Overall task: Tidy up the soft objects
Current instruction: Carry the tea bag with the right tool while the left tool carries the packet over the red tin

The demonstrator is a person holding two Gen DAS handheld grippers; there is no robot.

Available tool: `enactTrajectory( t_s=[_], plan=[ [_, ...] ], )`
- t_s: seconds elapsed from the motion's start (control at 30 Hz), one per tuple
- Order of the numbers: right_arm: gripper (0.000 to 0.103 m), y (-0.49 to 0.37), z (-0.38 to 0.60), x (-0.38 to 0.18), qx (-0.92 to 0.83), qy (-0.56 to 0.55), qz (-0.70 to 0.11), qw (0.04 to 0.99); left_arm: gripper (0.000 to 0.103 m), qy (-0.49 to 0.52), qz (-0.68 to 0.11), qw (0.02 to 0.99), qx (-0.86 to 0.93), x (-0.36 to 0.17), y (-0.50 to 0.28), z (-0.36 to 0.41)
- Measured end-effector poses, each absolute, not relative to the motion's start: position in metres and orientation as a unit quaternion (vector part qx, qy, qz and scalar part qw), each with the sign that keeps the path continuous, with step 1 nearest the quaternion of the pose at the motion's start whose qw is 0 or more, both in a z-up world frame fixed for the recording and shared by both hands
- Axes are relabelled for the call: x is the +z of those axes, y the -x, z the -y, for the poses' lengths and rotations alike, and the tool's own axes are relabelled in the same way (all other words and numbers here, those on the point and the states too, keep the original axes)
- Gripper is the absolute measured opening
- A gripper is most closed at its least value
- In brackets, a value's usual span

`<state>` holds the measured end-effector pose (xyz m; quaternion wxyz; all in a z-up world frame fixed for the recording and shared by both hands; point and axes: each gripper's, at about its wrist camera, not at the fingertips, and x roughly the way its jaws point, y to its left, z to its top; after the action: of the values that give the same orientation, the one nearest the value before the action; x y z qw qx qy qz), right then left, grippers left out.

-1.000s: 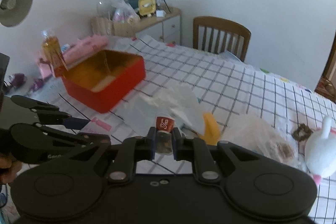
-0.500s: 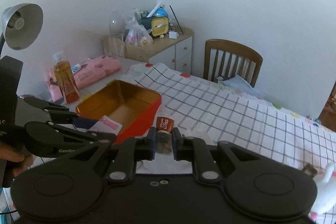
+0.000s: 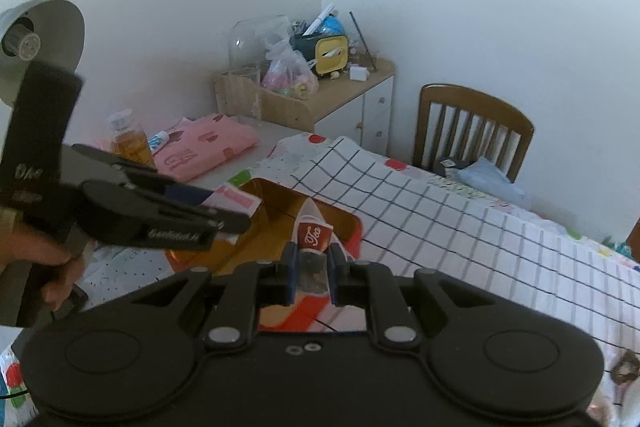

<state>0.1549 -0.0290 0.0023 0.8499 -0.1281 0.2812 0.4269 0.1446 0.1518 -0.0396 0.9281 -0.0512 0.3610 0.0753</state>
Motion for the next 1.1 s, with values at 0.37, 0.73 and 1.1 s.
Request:
enactTrajectory(
  t_s=[0.37,0.73,1.1],
  plan=[
    [0.014,-0.169,-0.041,-0.038,0.425,0.163,-0.318,0.832,0.036,0.046,-0.403,0.911,0.071,-0.073,-0.198,-0.196],
    [0.015,-0.176,-0.080,-0.079,0.415,0.207,-0.355,0.812,0.036,0.058,-0.446,0.892,0.051,-0.110,-0.230,-0.209],
    [0.018,-0.171,-0.090,-0.095,0.410,0.237,-0.371,0.799,0.037,0.053,-0.478,0.876,0.036,-0.129,-0.239,-0.205]
  ],
)
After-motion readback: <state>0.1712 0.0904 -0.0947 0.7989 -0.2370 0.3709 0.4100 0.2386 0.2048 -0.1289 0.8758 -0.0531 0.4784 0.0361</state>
